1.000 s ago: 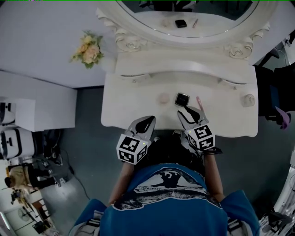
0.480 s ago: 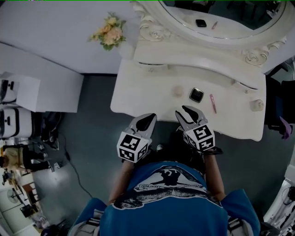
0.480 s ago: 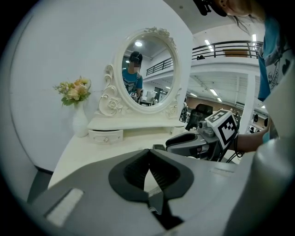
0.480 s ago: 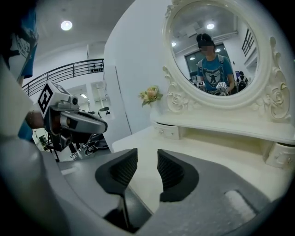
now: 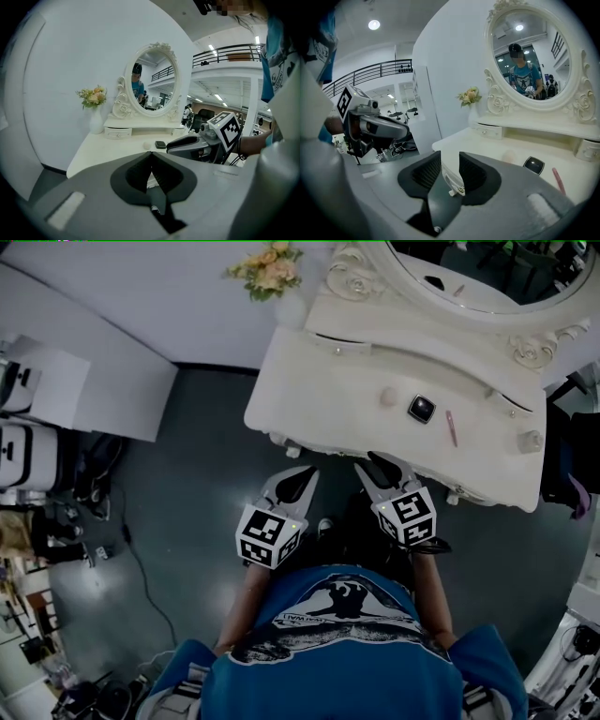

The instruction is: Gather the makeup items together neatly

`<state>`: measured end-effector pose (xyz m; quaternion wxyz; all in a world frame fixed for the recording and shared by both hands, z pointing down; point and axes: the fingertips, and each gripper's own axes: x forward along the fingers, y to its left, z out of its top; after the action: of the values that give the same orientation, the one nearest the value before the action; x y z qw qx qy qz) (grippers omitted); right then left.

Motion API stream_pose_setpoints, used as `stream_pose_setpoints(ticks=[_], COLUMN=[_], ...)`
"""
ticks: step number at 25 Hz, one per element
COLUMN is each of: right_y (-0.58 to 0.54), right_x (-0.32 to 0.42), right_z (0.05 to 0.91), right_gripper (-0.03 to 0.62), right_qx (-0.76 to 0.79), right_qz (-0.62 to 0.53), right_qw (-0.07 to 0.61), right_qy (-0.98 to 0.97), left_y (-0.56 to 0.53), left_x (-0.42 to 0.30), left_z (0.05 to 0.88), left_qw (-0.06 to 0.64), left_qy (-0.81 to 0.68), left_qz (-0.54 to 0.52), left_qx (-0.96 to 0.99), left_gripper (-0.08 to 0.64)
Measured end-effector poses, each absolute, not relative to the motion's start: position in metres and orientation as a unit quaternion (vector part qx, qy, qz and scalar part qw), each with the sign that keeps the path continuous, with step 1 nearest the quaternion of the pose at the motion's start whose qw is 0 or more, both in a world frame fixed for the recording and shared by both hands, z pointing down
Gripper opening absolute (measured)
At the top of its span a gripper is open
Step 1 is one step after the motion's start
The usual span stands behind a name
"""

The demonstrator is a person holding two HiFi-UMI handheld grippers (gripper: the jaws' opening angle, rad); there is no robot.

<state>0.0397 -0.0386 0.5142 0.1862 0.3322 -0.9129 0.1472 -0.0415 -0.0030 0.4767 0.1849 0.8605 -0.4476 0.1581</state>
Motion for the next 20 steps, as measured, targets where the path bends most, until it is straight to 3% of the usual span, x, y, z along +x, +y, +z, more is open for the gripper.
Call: stream_pose_setpoints(ticks=[20], right_y=[0.067], right_x=[0.020], right_z=[0.498], right_gripper=[0.003], right_qx=[0.382], right_qz=[0.116], right_qw=[0.162], right_qy=[-0.902], left_y=[0.109], left_x=[-0.050], left_z=[0.481], left_qw=[0.181], left_qy=[-0.415], left_qz=[0.119], left_qx=[0.884], left_gripper=[0.012])
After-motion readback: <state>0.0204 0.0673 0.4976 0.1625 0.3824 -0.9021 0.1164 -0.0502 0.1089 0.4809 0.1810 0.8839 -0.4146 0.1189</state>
